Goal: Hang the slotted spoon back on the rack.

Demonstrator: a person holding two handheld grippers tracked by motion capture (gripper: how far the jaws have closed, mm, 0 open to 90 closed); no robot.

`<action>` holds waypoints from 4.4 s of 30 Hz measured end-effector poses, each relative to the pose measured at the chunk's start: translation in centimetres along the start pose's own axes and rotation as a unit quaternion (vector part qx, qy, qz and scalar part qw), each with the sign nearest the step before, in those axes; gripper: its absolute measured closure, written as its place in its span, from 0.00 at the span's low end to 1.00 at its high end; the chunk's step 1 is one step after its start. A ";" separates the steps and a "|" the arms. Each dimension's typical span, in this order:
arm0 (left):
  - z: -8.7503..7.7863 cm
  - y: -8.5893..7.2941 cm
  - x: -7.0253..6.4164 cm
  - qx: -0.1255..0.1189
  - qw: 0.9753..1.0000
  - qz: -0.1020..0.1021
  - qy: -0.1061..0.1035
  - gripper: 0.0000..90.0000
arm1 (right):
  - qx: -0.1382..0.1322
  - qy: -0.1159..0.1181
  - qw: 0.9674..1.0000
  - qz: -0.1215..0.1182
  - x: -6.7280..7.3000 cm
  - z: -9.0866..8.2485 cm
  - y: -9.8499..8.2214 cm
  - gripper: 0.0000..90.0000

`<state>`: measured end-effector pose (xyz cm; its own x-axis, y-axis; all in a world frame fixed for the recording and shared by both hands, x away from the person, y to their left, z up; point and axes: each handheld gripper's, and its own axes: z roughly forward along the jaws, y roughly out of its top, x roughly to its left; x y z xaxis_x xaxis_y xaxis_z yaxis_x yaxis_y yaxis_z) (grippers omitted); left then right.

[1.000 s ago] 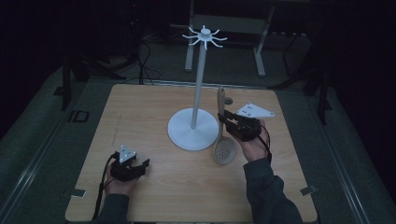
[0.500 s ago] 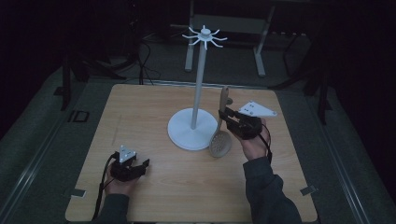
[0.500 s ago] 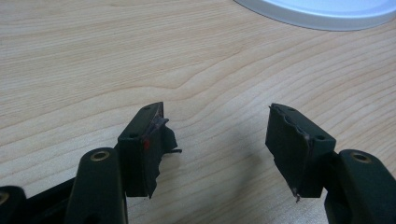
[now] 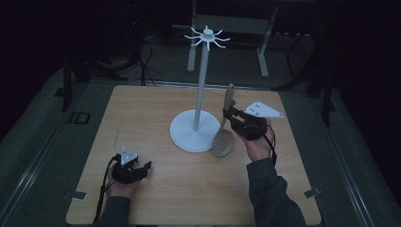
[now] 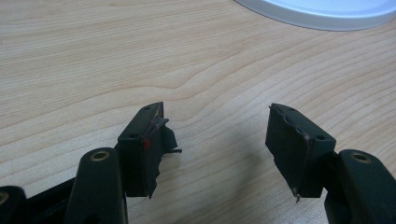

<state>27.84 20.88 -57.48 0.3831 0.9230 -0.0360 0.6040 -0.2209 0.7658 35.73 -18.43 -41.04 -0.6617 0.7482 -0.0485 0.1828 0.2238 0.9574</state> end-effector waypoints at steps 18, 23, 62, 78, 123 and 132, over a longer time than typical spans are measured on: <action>0.0 0.0 0.0 0.000 1.000 0.001 0.000 0.42 | -0.017 0.000 1.000 0.001 0.1 -0.2 1.5 0.82; 0.0 0.0 0.0 0.000 1.000 0.001 0.000 0.42 | -0.019 0.000 1.000 0.002 0.1 -0.2 1.8 0.82; 0.0 0.0 0.0 0.000 1.000 0.002 0.000 0.42 | -0.031 0.003 0.999 0.018 -0.6 0.0 5.0 0.82; 0.0 0.0 0.0 0.001 1.000 0.001 -0.001 0.42 | -0.033 0.001 0.999 0.019 -1.0 0.2 6.2 0.82; -0.1 0.0 0.1 0.001 1.000 0.000 -0.003 0.42 | -0.022 -0.005 1.000 0.020 -0.9 2.4 9.3 0.82; -0.1 0.0 0.1 -0.002 1.000 -0.002 -0.002 0.42 | -0.020 -0.001 1.000 0.024 -0.7 3.0 9.6 0.82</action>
<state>27.83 20.99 -57.45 0.3845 0.9222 -0.0414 0.6023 -0.2166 0.7684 40.13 -14.96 -32.62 -0.6511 0.7590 -0.0033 0.1853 0.1631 0.9691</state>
